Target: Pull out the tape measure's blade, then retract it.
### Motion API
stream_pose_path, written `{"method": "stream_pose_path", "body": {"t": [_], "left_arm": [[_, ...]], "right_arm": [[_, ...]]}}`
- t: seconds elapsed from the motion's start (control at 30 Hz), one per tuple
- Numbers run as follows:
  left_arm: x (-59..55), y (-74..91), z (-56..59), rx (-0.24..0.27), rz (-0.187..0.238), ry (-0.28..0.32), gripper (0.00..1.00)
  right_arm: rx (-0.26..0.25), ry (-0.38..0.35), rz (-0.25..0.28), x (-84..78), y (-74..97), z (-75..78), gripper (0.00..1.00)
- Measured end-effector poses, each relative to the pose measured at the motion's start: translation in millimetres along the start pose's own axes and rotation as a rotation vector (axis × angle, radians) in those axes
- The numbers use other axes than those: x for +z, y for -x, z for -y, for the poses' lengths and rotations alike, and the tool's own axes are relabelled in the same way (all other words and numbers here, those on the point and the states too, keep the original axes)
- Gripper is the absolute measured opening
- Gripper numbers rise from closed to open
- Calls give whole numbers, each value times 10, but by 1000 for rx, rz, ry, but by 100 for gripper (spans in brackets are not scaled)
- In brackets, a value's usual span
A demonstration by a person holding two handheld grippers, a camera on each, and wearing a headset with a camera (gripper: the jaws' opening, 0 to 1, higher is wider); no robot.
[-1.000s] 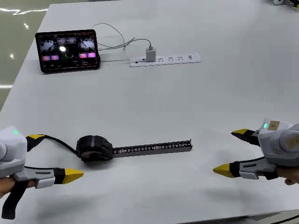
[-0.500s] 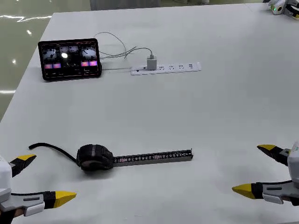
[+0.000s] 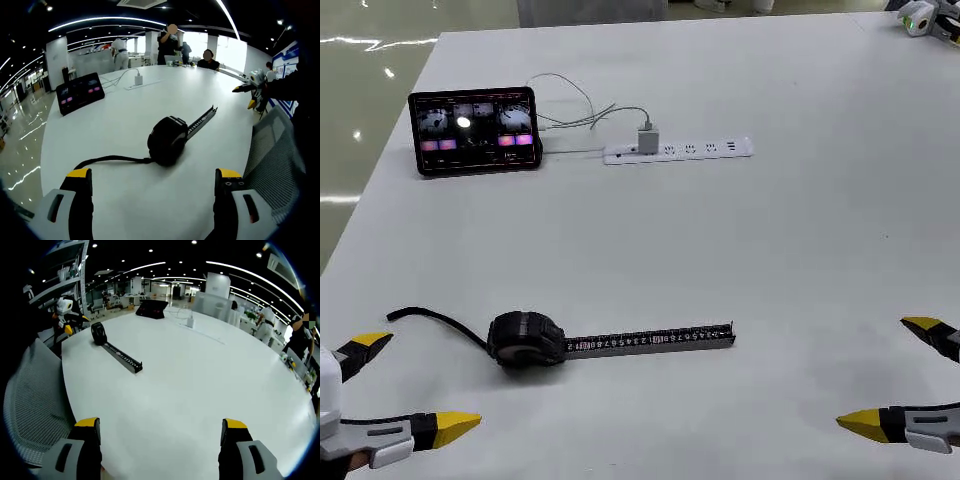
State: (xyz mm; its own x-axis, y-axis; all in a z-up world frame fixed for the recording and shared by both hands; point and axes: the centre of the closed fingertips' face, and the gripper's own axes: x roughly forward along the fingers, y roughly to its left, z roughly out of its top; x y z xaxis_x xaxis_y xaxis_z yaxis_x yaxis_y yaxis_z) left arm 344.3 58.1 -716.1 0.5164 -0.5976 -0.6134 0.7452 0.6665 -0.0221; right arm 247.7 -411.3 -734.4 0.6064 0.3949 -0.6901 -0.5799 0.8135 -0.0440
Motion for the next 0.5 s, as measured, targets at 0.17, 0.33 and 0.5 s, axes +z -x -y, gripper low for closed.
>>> {"method": "stream_pose_path", "body": {"t": [0.17, 0.33, 0.5], "left_arm": [[-7, 20, 18, 0, 3, 2, 99], [-6, 34, 18, 1, 3, -2, 99], [13, 47, 9, 7, 13, -5, 99]], "right_arm": [[11, 7, -2, -9, 46, -18, 99], [7, -2, -3, -17, 86, -18, 99], [7, -11, 1, -33, 116, 1, 99]]}}
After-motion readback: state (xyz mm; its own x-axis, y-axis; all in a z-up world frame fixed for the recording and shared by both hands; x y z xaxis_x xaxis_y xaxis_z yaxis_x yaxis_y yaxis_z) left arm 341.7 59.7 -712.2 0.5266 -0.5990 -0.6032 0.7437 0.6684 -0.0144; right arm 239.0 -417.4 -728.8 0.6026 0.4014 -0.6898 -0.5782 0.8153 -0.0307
